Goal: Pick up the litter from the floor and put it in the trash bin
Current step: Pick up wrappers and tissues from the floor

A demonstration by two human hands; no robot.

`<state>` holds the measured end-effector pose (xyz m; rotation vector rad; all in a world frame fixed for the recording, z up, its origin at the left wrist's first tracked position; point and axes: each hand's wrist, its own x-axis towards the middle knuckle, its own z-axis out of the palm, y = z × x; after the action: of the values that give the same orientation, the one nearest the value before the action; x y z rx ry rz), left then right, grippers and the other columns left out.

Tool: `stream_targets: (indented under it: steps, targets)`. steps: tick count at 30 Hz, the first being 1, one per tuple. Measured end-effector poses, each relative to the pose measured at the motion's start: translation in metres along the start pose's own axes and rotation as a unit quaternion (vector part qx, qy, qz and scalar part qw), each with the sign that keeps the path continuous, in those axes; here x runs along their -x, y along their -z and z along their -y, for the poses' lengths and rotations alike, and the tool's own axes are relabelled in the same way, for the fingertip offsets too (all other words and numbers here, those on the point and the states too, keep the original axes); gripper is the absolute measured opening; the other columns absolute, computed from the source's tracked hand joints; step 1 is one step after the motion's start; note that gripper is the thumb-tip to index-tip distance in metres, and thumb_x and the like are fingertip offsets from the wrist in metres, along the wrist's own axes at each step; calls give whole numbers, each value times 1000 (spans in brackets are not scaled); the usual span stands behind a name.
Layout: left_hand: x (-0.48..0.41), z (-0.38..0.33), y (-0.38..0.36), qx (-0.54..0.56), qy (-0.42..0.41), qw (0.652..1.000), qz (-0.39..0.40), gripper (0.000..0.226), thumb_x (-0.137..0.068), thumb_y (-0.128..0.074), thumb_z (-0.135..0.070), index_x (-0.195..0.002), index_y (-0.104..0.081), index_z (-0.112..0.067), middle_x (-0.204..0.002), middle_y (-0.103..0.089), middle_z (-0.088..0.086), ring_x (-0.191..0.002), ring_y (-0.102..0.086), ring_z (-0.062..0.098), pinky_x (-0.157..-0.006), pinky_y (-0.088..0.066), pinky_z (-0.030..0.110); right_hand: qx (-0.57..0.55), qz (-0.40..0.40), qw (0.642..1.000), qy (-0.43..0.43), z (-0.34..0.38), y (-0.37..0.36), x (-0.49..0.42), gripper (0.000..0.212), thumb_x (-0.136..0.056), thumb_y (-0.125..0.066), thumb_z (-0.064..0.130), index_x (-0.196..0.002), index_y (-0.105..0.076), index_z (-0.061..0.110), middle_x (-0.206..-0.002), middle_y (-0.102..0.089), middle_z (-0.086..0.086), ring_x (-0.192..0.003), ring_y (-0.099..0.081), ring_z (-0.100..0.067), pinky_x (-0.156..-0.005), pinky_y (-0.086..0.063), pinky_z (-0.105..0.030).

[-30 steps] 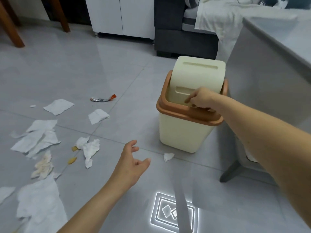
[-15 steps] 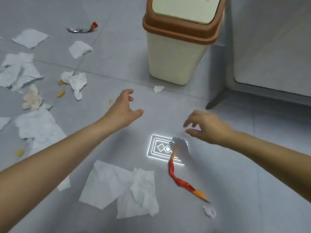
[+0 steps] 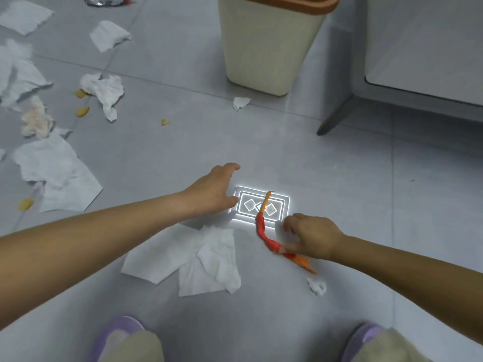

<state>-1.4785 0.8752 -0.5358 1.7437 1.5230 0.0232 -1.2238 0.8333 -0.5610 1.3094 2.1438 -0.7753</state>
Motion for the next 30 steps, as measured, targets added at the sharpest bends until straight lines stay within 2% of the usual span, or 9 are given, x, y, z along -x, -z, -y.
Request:
stream_targets:
  steps: [4, 9, 11, 14, 18, 20, 23, 26, 30]
  targets:
    - [7, -12, -21, -17, -43, 997, 54, 67, -80, -64, -27, -137, -30, -24, -134, -38, 9, -87, -53, 17, -81, -41, 24, 40, 42, 997, 47, 24, 2, -15, 14, -77, -57, 33, -87, -56, 24, -95, -63, 3, -88, -57, -22, -63, -42, -31]
    - [14, -10, -37, -78, -144, 981, 104, 80, -72, -73, -40, -139, -31, -25, -143, -36, 2, -129, -31, 19, -102, -24, 23, -95, -27, 991, 91, 35, 24, -18, 10, -82, -60, 25, -88, -65, 18, -87, -67, -2, -81, -59, -21, -70, -48, -33]
    - [15, -8, -35, -25, -155, 982, 104, 69, -71, -74, -42, -130, -43, -27, -130, -50, -2, -121, -42, 15, -101, -32, 25, -205, -74, 970, 106, 39, 36, -17, 6, -82, -64, 19, -85, -68, 17, -79, -64, 2, -70, -56, -12, -69, -46, -29]
    - [18, -9, -34, 129, -99, 983, 87, 32, -72, -73, -41, -98, -58, -30, -99, -62, -7, -93, -58, 12, -80, -45, 22, -379, -108, 915, 83, 45, 49, -16, 8, -82, -65, 10, -81, -67, 17, -70, -65, 5, -63, -60, -11, -65, -49, -29]
    - [21, -8, -36, 191, -51, 980, 10, 6, -84, -62, -24, -87, -62, -18, -73, -58, -8, -70, -59, 18, -76, -51, 38, -447, -75, 888, 74, 45, 55, -17, 15, -84, -63, 5, -83, -67, 19, -71, -68, 4, -65, -64, -7, -72, -54, -26]
    - [21, -5, -32, 200, -26, 979, -1, 10, -85, -59, -17, -85, -64, -8, -65, -55, -9, -61, -56, 16, -71, -53, 39, -404, -88, 909, 58, 36, 50, -14, 12, -83, -62, 10, -84, -66, 22, -70, -68, 9, -64, -64, -3, -68, -52, -20]
    - [21, 5, -27, 171, -4, 985, 7, 16, -86, -58, -17, -88, -65, -3, -67, -58, -5, -61, -56, 16, -67, -51, 33, -110, -56, 991, 57, 16, 28, -8, 9, -83, -59, 28, -89, -64, 23, -87, -65, 8, -84, -61, -14, -69, -47, -26]
    - [22, 17, -24, 154, 15, 988, 15, 20, -87, -58, -17, -92, -63, 1, -72, -60, 3, -63, -55, 18, -69, -50, 35, 44, 31, 995, 81, 6, -9, -1, 28, -85, -56, 37, -111, -53, 26, -115, -51, 6, -97, -58, -21, -66, -38, -27]
    - [23, 24, -23, 130, 22, 991, 15, 18, -86, -59, -16, -95, -64, -1, -92, -66, 20, -71, -55, 22, -78, -50, 42, 131, -12, 977, 168, 5, -34, -3, 25, -96, -38, 27, -118, -47, 18, -125, -46, -4, -93, -58, -30, -64, -46, -36]
